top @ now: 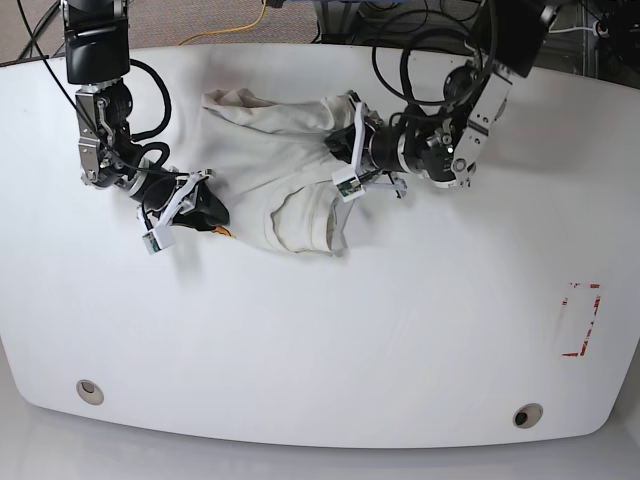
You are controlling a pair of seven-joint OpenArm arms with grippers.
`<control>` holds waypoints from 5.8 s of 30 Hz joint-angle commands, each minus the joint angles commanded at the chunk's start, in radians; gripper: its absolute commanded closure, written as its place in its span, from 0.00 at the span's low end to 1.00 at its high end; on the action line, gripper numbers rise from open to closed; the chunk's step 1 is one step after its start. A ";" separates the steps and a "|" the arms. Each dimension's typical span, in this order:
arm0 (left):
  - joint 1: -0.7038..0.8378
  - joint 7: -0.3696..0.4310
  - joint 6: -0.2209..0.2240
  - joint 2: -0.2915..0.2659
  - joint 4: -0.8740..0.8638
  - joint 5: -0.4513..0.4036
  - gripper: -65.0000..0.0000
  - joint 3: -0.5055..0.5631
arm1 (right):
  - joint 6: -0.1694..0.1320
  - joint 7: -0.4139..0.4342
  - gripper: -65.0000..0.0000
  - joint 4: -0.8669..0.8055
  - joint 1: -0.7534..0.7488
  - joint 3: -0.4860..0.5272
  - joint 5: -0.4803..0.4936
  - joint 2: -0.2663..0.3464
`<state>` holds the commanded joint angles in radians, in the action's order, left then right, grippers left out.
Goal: Layout the t-shirt on the table in an organized manner, then fold the t-shirt properly
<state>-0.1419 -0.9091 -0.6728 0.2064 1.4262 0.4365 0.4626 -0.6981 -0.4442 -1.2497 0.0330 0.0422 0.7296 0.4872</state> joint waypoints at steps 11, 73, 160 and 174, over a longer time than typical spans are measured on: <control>-0.210 0.161 -0.025 -0.005 -0.344 -0.097 0.89 0.006 | 0.000 0.002 0.76 -0.193 -0.227 -0.038 0.000 -0.044; 0.262 0.032 -0.025 0.029 0.339 -0.092 0.89 -0.348 | 0.000 -0.063 0.75 -0.232 0.049 0.060 -0.465 -0.261; 0.399 0.726 0.196 0.520 -0.304 -0.292 0.89 -0.442 | 0.000 -0.400 0.75 -0.690 -0.175 -0.523 -0.466 -0.308; 0.241 0.783 -0.025 0.618 -0.496 -0.285 0.89 -0.540 | 0.000 -0.400 0.75 -0.704 -0.184 -0.522 -0.466 -0.310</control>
<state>0.0990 -0.1266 -0.6981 0.8247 0.9306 0.1511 -0.0775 -0.6981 -0.8447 -1.9540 -0.1511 -0.4795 0.2631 0.1772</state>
